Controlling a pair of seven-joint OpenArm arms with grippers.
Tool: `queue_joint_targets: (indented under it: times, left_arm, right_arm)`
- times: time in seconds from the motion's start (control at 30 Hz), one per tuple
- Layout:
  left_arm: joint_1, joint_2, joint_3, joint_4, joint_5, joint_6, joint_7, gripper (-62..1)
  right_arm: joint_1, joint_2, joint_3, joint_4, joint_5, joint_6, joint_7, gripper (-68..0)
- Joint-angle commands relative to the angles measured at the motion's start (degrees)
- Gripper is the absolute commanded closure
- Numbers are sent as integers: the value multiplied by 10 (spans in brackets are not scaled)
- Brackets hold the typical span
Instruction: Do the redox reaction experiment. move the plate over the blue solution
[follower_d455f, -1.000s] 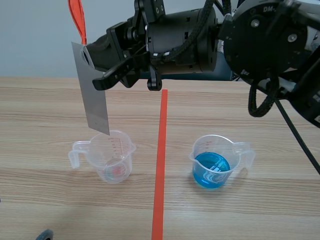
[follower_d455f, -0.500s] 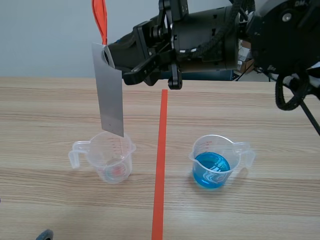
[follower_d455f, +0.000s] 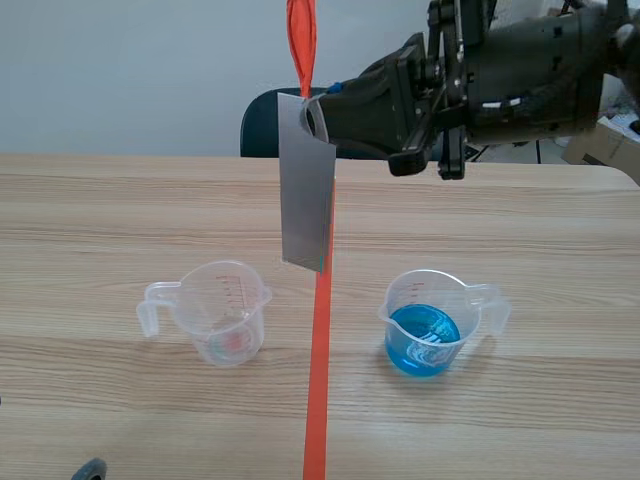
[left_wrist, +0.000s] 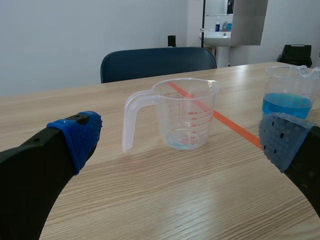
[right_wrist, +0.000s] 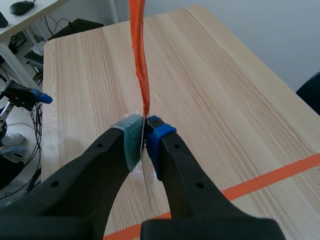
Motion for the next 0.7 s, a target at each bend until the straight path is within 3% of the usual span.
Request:
queue_joint_targets:
  times: [0.0,0.2,0.3,0.67]
  left_arm:
    - [6,-7,-1,4,-2,1,-12,-623]
    - [7,-23,-1,9,-2,1,-14,-623]
    - [12,-44,-1,21,-2,0,-16,-623]
    - [64,-167,46,123,-2,-1,-16,-623]
  right_arm:
    - [16,23,12,17,10,13,23,-4]
    - [16,108,12,33,10,23,84,-4]
    - [16,147,12,34,10,46,113,-4]
    - [11,274,12,34,12,67,185,-5]
